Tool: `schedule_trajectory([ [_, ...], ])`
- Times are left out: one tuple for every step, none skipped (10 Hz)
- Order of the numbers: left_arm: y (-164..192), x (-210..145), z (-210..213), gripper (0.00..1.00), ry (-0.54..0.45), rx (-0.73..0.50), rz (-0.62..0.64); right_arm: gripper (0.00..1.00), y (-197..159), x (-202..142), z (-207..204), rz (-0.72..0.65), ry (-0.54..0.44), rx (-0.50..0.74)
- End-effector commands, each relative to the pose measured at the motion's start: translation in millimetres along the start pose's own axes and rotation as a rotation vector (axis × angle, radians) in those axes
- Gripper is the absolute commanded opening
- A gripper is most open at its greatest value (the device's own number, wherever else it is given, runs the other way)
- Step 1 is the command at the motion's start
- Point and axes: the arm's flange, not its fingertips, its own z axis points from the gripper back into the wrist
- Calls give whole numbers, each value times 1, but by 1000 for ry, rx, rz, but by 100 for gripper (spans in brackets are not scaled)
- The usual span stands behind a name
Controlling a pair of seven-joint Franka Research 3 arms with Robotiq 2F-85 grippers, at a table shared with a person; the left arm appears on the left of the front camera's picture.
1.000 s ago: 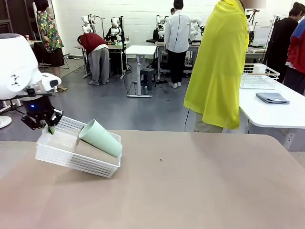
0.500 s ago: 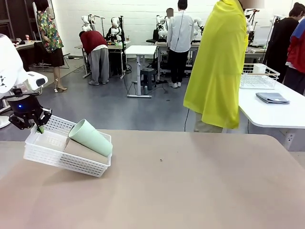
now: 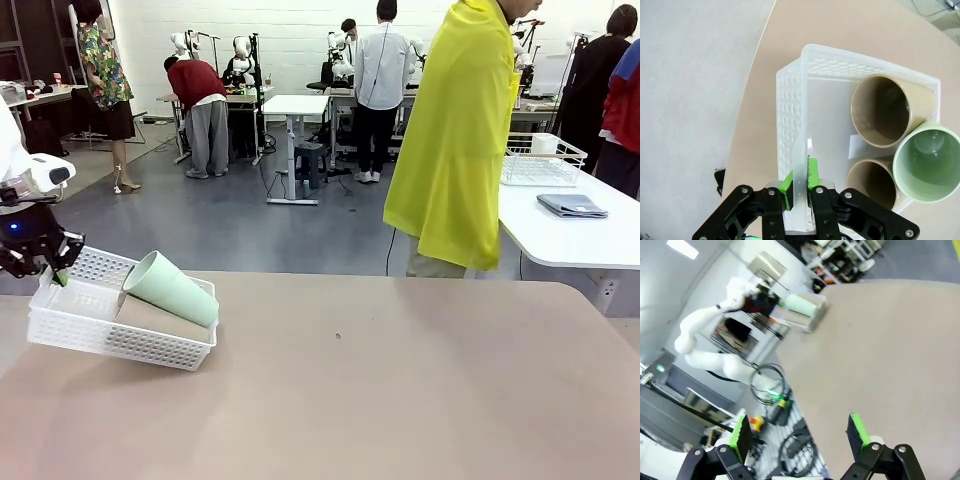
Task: Clean and organize the cups into the basket.
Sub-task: Move the Organizing basket back to the left side of the table.
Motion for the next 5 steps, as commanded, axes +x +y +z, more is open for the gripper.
schedule_trajectory([
  [12,14,-1,5,74,-46,-52,100,-6,17,25,-71,-117,66],
  [8,25,-6,5,109,-109,-51,100,-10,21,27,-73,-127,78],
  [8,2,-4,5,30,-10,-22,100,2,3,9,-26,-46,39],
  [8,2,-4,5,30,-10,-22,100,2,3,9,-26,-46,39],
  [8,2,-4,5,30,-10,-22,100,2,3,9,-26,-46,39],
])
